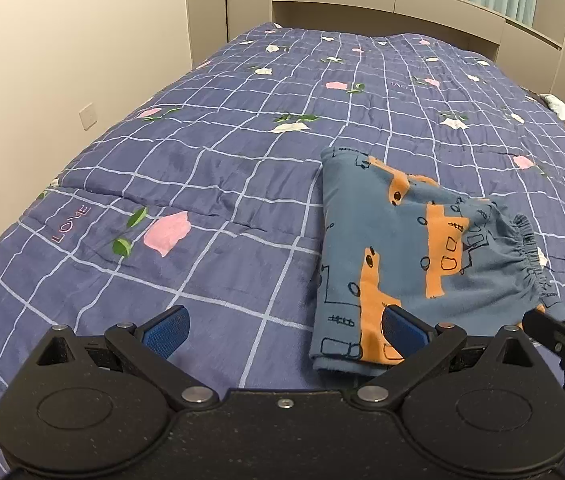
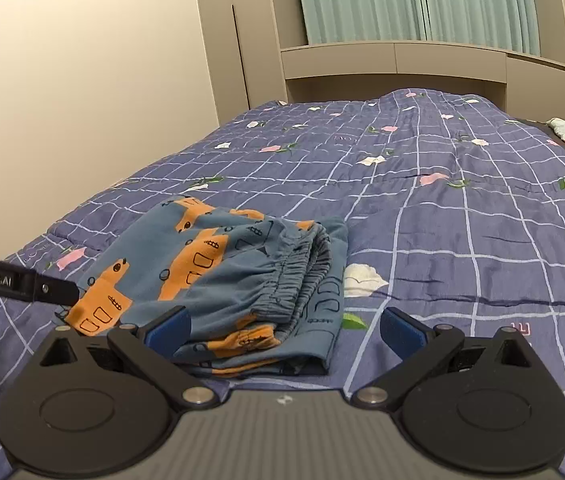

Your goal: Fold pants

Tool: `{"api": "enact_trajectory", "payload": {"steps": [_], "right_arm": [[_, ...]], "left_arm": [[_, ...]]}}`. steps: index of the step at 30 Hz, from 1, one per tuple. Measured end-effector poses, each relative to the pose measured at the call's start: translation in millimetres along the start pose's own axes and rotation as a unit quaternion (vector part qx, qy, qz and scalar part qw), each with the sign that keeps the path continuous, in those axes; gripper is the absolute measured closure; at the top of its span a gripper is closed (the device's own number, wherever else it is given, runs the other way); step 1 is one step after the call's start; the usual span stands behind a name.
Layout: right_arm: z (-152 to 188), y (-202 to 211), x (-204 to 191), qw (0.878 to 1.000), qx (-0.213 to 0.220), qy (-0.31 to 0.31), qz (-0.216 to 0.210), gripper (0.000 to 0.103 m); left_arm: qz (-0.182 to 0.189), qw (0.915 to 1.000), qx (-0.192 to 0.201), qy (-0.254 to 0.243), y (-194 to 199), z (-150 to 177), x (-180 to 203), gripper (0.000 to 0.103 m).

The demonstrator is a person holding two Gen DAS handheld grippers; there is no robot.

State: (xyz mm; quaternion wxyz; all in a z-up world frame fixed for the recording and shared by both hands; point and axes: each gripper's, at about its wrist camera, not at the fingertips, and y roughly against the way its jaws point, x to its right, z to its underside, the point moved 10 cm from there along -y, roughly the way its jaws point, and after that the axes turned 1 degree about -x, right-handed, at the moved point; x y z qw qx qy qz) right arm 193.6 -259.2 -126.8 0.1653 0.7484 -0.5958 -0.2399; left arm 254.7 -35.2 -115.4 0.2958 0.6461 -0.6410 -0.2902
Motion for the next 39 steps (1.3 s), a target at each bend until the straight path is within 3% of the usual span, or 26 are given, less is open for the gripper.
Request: {"api": "enact_trajectory", "payload": {"steps": [10, 17, 25, 31, 36, 39], "right_arm": [[6.7, 0.7, 4.5, 1.000, -0.004, -0.017, 0.001, 0.000], [-4.4, -6.1, 7.3, 0.999, -0.002, -0.024, -0.022, 0.000], [-33.0, -38.4, 13.3, 0.998, -0.009, -0.021, -0.056, 0.000], [-27.5, -74.5, 17.6, 0.993, -0.062, -0.033, -0.092, 0.000], [-23.1, -72.7, 23.3, 0.991, -0.043, -0.056, -0.110, 0.000], [-22.2, -70.8, 28.1, 0.988, -0.032, -0.079, -0.126, 0.000]], "left_arm": [[0.001, 1.0000, 0.001, 0.001, 0.7, 1.5, 2.1, 0.001], [0.016, 0.9998, 0.006, 0.004, -3.4, -5.8, 5.8, 0.001], [0.062, 0.9971, 0.040, 0.018, -28.7, -32.0, 20.3, 0.001], [0.070, 0.9973, 0.020, 0.013, -52.3, -29.3, 25.3, 0.001], [0.068, 0.9975, -0.012, 0.016, -68.6, -12.5, 24.6, 0.001], [0.065, 0.9978, 0.001, 0.014, -68.9, -8.7, 24.6, 0.001]]}}
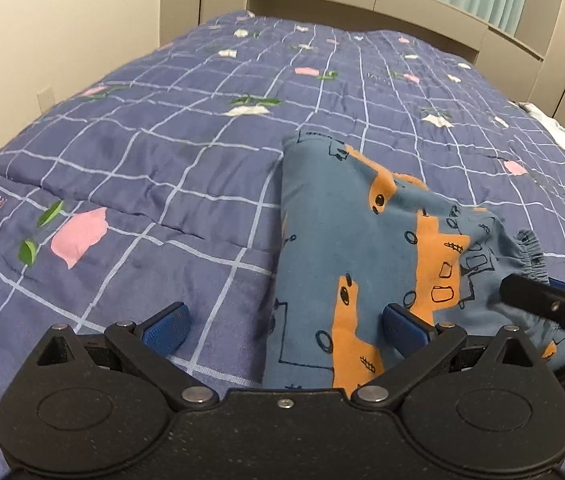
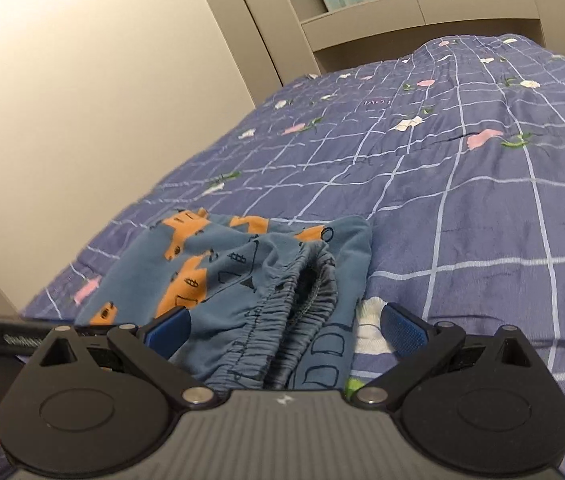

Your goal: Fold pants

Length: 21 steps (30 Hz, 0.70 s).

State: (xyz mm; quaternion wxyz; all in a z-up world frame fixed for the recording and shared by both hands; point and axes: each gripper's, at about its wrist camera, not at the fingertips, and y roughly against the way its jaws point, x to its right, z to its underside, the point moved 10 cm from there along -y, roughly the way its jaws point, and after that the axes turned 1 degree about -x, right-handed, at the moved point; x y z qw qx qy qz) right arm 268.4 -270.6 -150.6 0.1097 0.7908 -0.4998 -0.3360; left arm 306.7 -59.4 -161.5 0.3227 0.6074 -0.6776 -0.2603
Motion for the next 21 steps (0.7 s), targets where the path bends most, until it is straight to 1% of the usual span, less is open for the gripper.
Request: {"api": "enact_trajectory", "payload": {"steps": [3, 10, 14, 15, 17, 18, 20, 21], "right_arm": [[-1.1, 2.2, 2.1, 1.000, 0.005, -0.011, -0.008, 0.000], [-0.7, 0.6, -1.0, 1.000, 0.004, -0.001, 0.003, 0.000], [-0.7, -0.1, -3.6, 1.000, 0.000, 0.003, 0.015, 0.001], [-0.9, -0.1, -4.2, 1.000, -0.001, 0.005, 0.022, 0.004], [-1.3, 1.6, -3.5, 0.999, 0.000, 0.011, 0.046, 0.015], [-1.2, 2.8, -3.0, 0.999, 0.001, 0.011, 0.052, 0.017], [-1.5, 5.5, -3.1, 0.998, 0.004, 0.009, 0.060, 0.023], [-1.6, 6.9, -3.7, 0.998, 0.006, 0.010, 0.064, 0.029]], "left_arm": [[-0.002, 1.0000, 0.005, -0.003, -0.1, 1.3, 0.4, 0.001], [-0.002, 0.9999, 0.011, -0.008, -1.7, 3.4, 0.3, 0.000], [0.005, 1.0000, -0.004, -0.002, -0.5, 1.9, -0.4, 0.001], [0.006, 0.9999, -0.010, 0.002, -0.4, 1.3, -1.1, 0.001], [0.009, 0.9997, -0.021, 0.009, 1.3, -1.3, -2.6, 0.001], [0.008, 0.9996, -0.023, 0.013, 2.1, -1.6, -3.0, 0.002], [0.008, 0.9994, -0.025, 0.024, 5.6, -3.2, -5.1, 0.009], [0.010, 0.9993, -0.023, 0.028, 7.3, -4.2, -5.3, 0.013]]}}
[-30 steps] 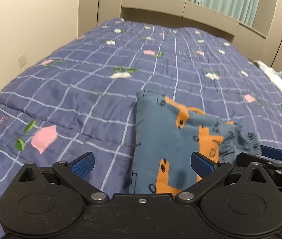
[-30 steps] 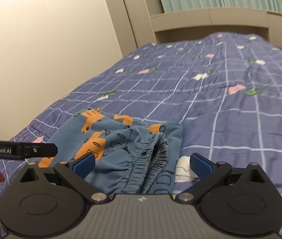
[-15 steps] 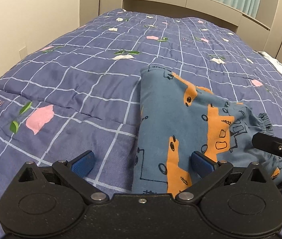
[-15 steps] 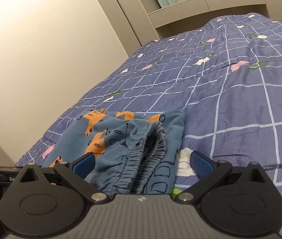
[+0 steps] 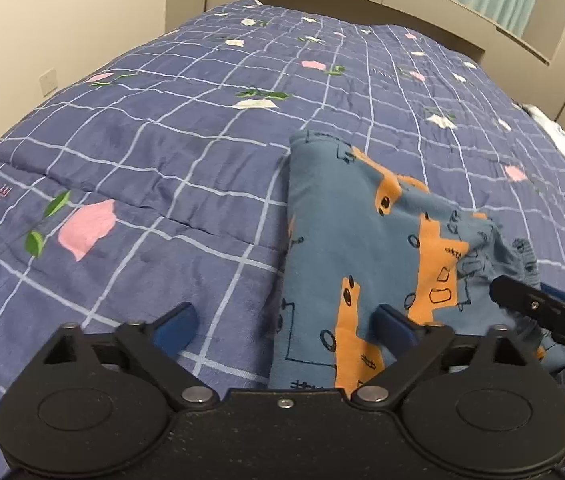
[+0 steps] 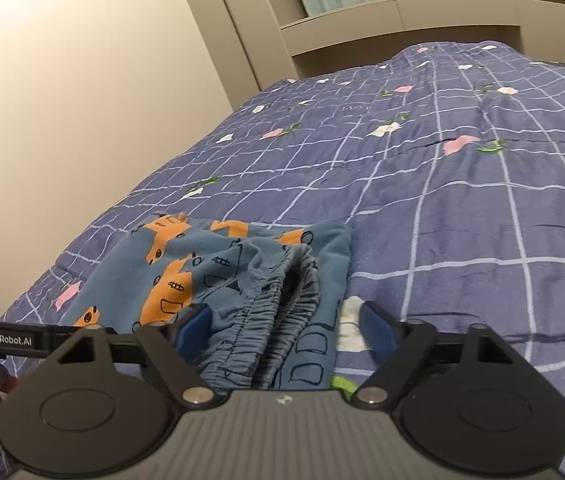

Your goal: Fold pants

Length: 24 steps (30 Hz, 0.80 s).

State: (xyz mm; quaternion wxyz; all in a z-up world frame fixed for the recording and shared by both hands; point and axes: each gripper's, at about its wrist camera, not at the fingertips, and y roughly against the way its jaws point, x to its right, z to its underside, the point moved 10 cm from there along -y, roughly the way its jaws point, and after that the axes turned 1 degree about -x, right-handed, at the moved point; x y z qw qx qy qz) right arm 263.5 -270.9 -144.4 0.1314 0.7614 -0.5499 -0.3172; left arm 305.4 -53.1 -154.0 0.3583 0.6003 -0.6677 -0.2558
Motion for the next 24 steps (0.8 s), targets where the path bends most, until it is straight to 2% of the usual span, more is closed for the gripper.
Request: {"api": "enact_trajectory", "payload": {"steps": [2, 3, 5, 7, 9, 16, 20, 24], "right_arm": [[1.2, 1.4, -3.6, 1.000, 0.000, 0.002, -0.001, 0.040], [1.7, 1.8, -5.2, 1.000, 0.000, 0.002, 0.000, 0.042], [1.8, 2.9, -8.6, 1.000, 0.000, 0.007, 0.004, 0.052], [0.9, 3.4, -12.0, 1.000, 0.002, 0.010, 0.008, 0.058], [0.2, 5.5, -13.5, 1.000, 0.004, 0.013, 0.012, 0.064], [-2.6, 12.4, -18.5, 1.000, 0.016, 0.011, 0.019, 0.078], [-6.0, 21.3, -21.2, 0.999, 0.024, 0.008, 0.019, 0.085], [-7.5, 36.9, -24.2, 0.999, 0.030, 0.000, 0.021, 0.087]], "left_arm": [[0.008, 0.9999, 0.001, 0.010, 3.6, -0.6, 0.3, 0.021], [0.015, 0.9998, -0.001, 0.014, 5.0, -0.3, 1.5, 0.027], [0.032, 0.9994, -0.003, 0.015, 6.8, -0.5, 4.8, 0.038], [0.048, 0.9986, -0.010, 0.019, 6.9, -0.6, 8.9, 0.054], [0.058, 0.9980, -0.014, 0.021, 6.5, -0.1, 12.3, 0.061], [0.046, 0.9988, -0.011, 0.014, 11.5, -0.3, 15.4, 0.080], [0.040, 0.9992, -0.006, -0.001, 19.0, -2.8, 21.4, 0.085], [0.040, 0.9991, 0.004, -0.014, 32.6, -4.9, 28.8, 0.087]]}}
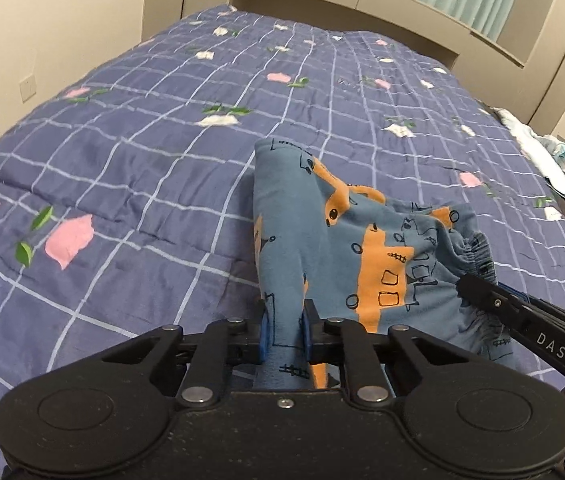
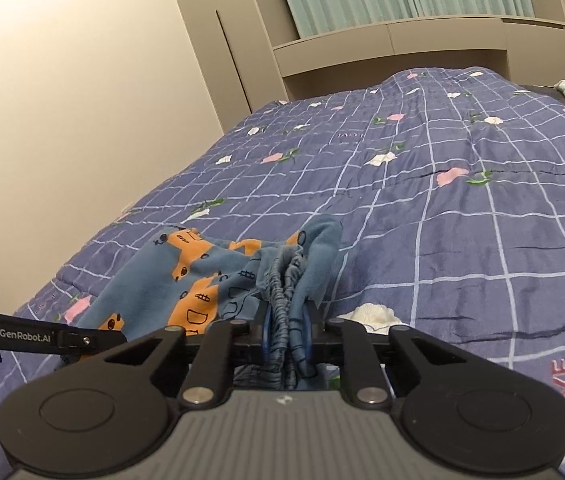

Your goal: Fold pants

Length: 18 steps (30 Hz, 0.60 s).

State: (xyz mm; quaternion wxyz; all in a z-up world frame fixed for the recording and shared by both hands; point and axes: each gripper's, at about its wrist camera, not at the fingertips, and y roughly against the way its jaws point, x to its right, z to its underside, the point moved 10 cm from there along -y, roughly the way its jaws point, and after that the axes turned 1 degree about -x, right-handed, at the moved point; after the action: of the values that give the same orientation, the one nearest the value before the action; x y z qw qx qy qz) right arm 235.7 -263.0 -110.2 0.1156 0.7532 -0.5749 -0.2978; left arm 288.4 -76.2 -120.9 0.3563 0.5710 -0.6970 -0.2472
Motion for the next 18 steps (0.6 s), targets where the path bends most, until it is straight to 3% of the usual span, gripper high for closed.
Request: {"api": "enact_trajectory", "payload": {"steps": [12, 18], "right_arm": [[-4.0, 63.3, 5.2, 0.999, 0.023, 0.013, 0.036, 0.087], [-20.3, 75.6, 25.5, 0.997, 0.042, 0.024, 0.053, 0.087]], "left_arm": [[0.037, 0.9985, 0.005, -0.041, 28.6, 10.9, 41.0, 0.087], [0.049, 0.9969, 0.016, -0.059, 25.7, -1.5, 73.0, 0.087]]}}
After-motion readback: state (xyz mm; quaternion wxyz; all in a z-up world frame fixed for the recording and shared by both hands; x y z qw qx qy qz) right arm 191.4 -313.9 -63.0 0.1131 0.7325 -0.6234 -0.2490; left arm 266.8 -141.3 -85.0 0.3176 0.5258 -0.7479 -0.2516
